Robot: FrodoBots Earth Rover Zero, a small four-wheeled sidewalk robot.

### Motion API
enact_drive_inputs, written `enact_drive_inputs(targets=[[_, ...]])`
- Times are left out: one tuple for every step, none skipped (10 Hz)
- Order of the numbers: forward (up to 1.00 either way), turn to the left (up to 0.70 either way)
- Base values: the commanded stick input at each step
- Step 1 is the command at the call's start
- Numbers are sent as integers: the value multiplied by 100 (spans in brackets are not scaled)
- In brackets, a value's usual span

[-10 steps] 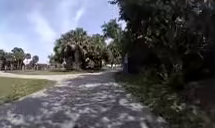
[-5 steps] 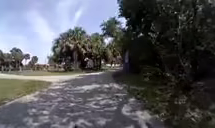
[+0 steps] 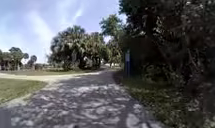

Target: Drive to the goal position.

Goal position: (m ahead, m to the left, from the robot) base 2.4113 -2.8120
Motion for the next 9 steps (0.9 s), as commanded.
enact_drive_inputs(targets=[[70, 0], [70, 0], [70, 0], [70, 0], [70, 0], [70, 0], [70, 0], [70, 0], [70, 0]])
